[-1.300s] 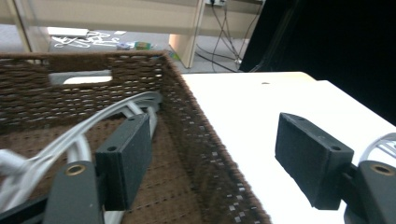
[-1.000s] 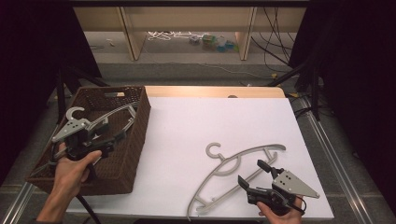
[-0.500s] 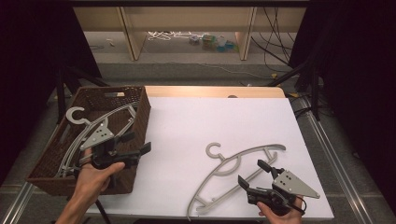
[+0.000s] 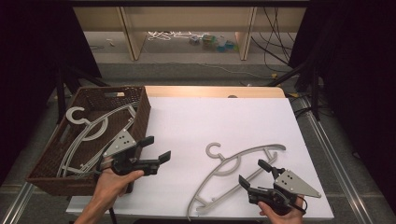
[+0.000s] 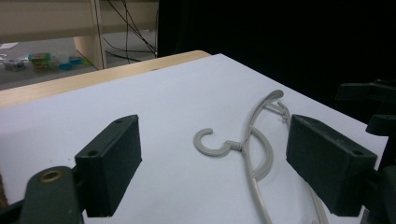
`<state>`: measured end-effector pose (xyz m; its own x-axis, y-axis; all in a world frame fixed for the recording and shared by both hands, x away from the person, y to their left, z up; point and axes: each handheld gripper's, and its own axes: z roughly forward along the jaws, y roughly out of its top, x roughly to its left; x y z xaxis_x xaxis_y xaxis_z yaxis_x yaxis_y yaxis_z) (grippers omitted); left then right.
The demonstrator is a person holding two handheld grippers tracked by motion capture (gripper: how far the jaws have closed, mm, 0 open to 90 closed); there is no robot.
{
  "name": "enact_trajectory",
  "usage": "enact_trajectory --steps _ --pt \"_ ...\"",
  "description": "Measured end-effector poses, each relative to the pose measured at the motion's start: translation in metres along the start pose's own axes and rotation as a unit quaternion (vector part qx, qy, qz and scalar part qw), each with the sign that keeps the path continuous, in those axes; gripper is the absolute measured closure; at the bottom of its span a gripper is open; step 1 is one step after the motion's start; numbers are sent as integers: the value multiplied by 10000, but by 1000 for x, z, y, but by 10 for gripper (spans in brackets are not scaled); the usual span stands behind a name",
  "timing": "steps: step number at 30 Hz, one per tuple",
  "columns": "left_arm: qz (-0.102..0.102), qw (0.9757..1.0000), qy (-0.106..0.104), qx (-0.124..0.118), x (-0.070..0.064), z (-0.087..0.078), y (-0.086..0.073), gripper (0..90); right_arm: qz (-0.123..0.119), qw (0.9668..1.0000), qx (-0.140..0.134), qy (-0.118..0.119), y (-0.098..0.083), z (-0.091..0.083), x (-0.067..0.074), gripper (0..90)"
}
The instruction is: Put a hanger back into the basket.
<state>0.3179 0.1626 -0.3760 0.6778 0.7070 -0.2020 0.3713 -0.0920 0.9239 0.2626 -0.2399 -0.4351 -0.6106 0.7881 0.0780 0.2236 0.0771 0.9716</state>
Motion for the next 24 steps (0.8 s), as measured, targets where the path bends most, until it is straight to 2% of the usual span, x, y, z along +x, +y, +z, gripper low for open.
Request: enact_trajectory --steps 1,2,4,7,9,12,13,15,18,19,22,24 --pt "139 9999 -14 14 0 2 0 175 51 9999 -88 34 0 1 0 159" --pt "136 9999 -24 13 -2 5 -1 174 44 9999 -88 32 0 0 0 159" --pt "269 9996 -65 28 -3 8 -3 166 -26 10000 -45 -11 0 -1 0 159" --pt "302 9995 -108 18 -5 11 -7 166 4 10000 -93 31 1 0 2 159" --pt "233 9996 -121 47 -6 11 -10 166 7 10000 -81 31 1 -1 2 159" --pt "300 9994 -144 33 -7 10 -11 166 13 10000 -58 45 1 -1 2 160" --pt "235 9996 -134 30 -8 10 -12 166 22 9999 -119 63 1 0 2 159" --pt "339 9993 -155 64 -8 10 -13 166 -12 10000 -14 74 1 -1 2 159" --pt "276 9994 -206 36 -12 13 -14 162 -40 10000 -7 52 1 -1 3 159" --pt "324 9992 -218 43 -12 13 -15 161 -26 10000 -37 73 1 -1 3 159" --pt "275 9993 -247 70 -16 15 -17 160 -58 10000 -29 6 1 0 3 159" --pt "316 9990 -279 128 -17 17 -19 160 -64 10000 11 19 1 0 3 159"
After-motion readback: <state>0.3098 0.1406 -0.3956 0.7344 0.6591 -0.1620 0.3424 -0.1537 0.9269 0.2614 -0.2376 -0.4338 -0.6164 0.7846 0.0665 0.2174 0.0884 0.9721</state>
